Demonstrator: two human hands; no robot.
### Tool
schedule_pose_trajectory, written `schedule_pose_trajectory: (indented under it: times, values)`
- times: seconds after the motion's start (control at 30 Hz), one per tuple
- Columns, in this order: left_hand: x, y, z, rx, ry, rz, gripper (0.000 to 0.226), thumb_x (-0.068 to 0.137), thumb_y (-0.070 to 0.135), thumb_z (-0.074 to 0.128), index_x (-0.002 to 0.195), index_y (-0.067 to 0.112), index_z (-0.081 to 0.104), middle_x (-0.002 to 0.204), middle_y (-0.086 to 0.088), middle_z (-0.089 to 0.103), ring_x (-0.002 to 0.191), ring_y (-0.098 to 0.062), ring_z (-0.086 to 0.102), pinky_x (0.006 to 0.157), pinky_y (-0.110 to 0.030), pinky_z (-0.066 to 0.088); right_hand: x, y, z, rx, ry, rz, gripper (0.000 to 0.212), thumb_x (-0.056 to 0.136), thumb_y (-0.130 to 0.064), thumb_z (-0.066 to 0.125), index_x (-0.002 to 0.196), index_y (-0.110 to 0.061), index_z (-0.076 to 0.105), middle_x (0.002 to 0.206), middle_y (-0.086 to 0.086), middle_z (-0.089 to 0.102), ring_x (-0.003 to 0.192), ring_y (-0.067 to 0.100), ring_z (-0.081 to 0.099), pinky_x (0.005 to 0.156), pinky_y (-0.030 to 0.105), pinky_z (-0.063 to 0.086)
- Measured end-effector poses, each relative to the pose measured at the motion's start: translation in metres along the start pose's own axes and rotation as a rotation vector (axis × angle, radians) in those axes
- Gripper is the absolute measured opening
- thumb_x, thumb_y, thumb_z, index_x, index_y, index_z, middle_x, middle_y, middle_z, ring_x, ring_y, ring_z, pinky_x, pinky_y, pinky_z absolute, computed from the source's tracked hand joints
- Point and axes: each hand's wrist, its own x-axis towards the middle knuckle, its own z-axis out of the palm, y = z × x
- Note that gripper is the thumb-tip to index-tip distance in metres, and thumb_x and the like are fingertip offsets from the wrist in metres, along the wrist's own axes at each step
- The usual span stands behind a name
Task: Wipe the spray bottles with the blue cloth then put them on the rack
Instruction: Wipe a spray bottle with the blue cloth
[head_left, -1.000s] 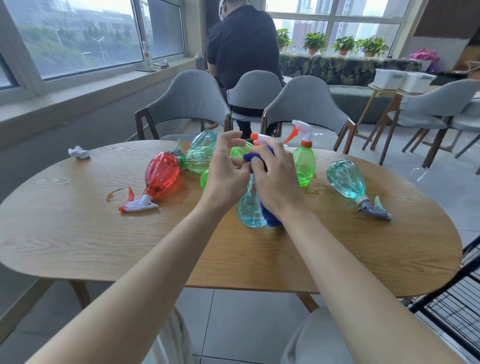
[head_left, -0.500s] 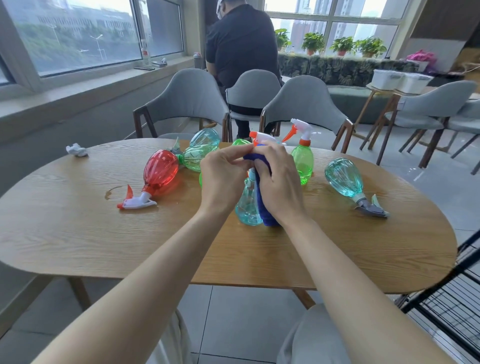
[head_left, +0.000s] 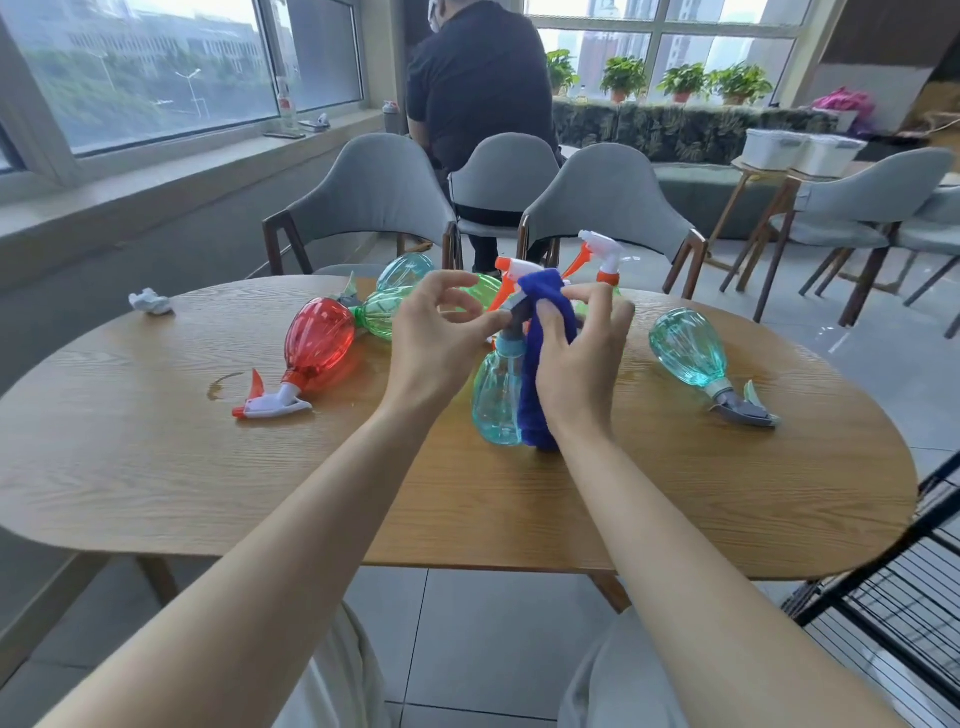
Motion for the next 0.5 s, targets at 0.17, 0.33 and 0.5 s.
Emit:
schedule_pose_trajectory:
  times: [0.17,0.33,0.5]
  values:
    - [0.003,-0.005,0.005,0.031,-0.148,-0.047,0.036,0.100,0.026,0.074,0.136,0.023,0.069,0.115,0.012,0.076,0.101,-0.001,0.074,0.094,-0.034,0.063,-0.023,0.020,0.000,0.031,-0.116,0.112,0.012,0.103,-0.034,0.067,0.107,-0.022,0.067,0.110,-0.007,0.060,0.102,0.006,0.060,0.083,0.016,0.047]
    - [0.006,-0.003,0.010,0.099,-0.158,-0.021,0.024,0.108,0.022,0.061,0.127,0.018,0.074,0.103,0.010,0.079,0.098,0.002,0.072,0.084,-0.020,0.058,-0.034,0.040,-0.003,-0.107,-0.273,0.149,0.029,0.108,-0.043,0.054,0.130,-0.028,0.067,0.115,-0.010,0.066,0.106,0.010,0.061,0.079,0.018,0.045]
    - [0.005,-0.008,0.014,0.147,-0.220,-0.059,0.018,0.112,0.035,0.051,0.120,0.024,0.063,0.113,0.008,0.074,0.108,-0.004,0.066,0.076,-0.017,0.044,-0.023,0.035,-0.006,-0.094,-0.156,0.146,0.026,0.111,-0.033,0.049,0.121,-0.026,0.072,0.104,-0.008,0.071,0.096,0.014,0.065,0.080,0.033,0.052]
